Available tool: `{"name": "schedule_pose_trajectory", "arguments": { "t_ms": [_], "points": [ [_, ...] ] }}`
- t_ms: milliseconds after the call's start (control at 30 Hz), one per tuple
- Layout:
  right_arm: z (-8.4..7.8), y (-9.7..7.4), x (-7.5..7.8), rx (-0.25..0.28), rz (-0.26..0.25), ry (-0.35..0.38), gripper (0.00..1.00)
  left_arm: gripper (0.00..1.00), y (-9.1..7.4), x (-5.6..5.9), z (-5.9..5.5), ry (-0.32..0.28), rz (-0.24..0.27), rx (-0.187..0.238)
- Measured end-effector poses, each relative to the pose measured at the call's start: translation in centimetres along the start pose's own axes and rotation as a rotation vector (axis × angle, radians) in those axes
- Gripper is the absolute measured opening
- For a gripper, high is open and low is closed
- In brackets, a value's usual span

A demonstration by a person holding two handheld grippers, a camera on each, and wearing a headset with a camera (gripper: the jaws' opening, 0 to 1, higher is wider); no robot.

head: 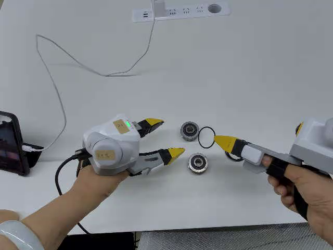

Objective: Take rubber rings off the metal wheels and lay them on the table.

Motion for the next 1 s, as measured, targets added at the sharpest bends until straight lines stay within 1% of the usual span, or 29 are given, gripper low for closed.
{"name": "schedule_pose_trajectory", "arguments": {
  "t_ms": [67, 233, 367, 567, 867, 1000],
  "points": [
    [-0.2, -0.5, 0.3, 0.001, -0.014, 0.002, 0.02, 0.49, -0.2, 0.1, -0.1, -0.011, 0.002, 0.002],
    [-0.2, -1.7, 1.2, 0.010, -0.046, 0.012, 0.02, 0.49, -0.8, 0.4, -0.2, -0.014, 0.006, 0.001],
    [-0.1, -2.3, 2.1, 0.015, -0.071, 0.018, 0.02, 0.49, -1.2, 0.3, -0.5, -0.022, 0.013, 0.001],
    [0.0, -2.8, 3.1, 0.021, -0.103, 0.025, 0.02, 0.48, -1.6, 0.0, -0.8, -0.039, 0.029, -0.004],
    [-0.5, -3.3, 4.6, 0.011, -0.151, 0.034, 0.02, 0.48, -1.6, 0.1, -1.0, -0.043, 0.030, -0.009],
    [-0.6, -3.4, 5.0, 0.009, -0.170, 0.025, 0.02, 0.48, -1.6, 0.1, -1.0, -0.045, 0.030, -0.008]
  ]
}}
Point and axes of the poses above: the centre of the closed fingertips' face, and the gripper's own axes: y roughly forward along the fingers, x roughly to its right, z roughly out of its top, the point moved 7 cm from there along -y, roughly backward along the fingers, and after that the axes turned 6 degrees about z, right-handed, at the moved point
